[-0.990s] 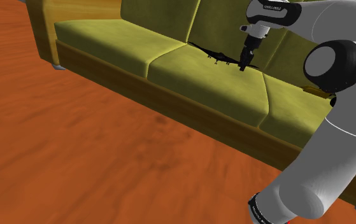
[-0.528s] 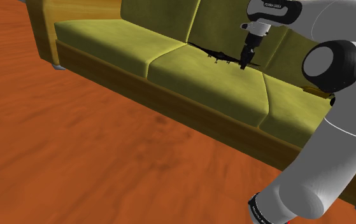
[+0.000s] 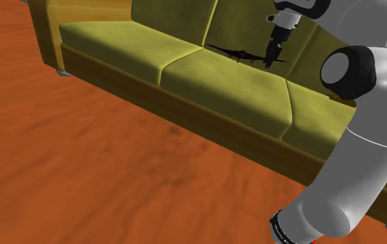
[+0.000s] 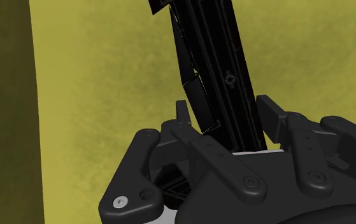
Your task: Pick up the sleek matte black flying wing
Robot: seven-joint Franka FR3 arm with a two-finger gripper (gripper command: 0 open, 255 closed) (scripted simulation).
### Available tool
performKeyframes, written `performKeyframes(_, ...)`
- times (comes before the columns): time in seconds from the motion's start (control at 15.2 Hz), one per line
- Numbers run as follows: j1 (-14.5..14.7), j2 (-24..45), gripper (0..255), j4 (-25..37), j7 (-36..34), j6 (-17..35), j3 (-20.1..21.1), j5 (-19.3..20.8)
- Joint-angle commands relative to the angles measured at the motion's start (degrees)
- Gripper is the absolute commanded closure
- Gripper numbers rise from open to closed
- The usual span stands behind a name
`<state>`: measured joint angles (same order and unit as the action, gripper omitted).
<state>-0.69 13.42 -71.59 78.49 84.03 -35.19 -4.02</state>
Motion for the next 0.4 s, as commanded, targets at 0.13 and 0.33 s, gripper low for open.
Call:
performKeyframes(0.13,-1.25,1.88,255,5.64,0.67,-3.97,-0.17,-1.2)
performKeyframes(0.33,-1.77,2.64,255,7.6,0.9,-5.26,-0.2,-1.68)
